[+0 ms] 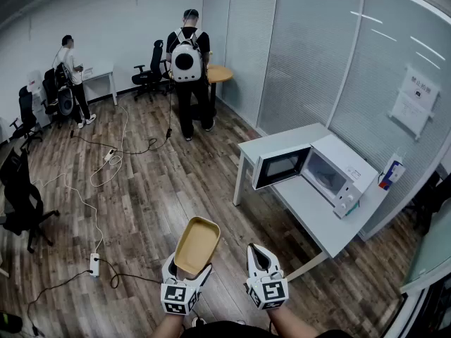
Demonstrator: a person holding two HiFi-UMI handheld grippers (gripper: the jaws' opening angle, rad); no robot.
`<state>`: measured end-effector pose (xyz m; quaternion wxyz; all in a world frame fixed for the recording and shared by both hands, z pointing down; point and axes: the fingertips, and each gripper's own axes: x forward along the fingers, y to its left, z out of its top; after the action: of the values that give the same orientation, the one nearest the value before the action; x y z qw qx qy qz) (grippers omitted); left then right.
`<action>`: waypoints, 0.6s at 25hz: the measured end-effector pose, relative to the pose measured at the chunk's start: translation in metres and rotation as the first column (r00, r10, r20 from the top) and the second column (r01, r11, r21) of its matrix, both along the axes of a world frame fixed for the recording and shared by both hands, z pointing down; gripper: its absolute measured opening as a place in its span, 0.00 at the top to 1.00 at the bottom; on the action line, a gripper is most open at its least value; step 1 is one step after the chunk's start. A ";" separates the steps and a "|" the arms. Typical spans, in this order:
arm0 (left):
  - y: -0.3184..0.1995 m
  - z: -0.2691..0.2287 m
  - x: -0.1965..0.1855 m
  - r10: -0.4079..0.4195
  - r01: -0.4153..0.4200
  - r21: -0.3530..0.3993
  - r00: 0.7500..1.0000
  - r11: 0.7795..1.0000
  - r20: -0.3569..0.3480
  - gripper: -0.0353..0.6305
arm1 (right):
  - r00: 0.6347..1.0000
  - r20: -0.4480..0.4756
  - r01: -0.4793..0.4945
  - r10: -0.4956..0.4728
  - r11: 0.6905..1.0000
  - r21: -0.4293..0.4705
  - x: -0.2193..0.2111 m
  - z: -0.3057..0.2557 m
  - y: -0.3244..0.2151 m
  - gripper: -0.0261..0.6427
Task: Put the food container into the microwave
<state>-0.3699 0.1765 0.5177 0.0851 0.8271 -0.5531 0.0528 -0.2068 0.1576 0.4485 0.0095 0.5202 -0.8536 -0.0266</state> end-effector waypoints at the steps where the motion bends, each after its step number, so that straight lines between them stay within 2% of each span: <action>1: 0.000 -0.001 0.001 0.002 -0.002 0.000 1.000 1.000 -0.001 0.22 | 1.000 -0.001 0.001 -0.001 1.000 0.002 0.000 -0.002 0.000 0.96; 15: 0.011 -0.001 -0.022 0.054 -0.054 0.013 0.999 0.998 -0.004 0.22 | 1.000 0.008 -0.010 0.010 1.000 0.022 -0.036 -0.001 0.014 0.96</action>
<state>-0.3924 0.1875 0.5172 0.0795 0.8424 -0.5307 0.0496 -0.2429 0.1715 0.4470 0.0007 0.5247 -0.8506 -0.0339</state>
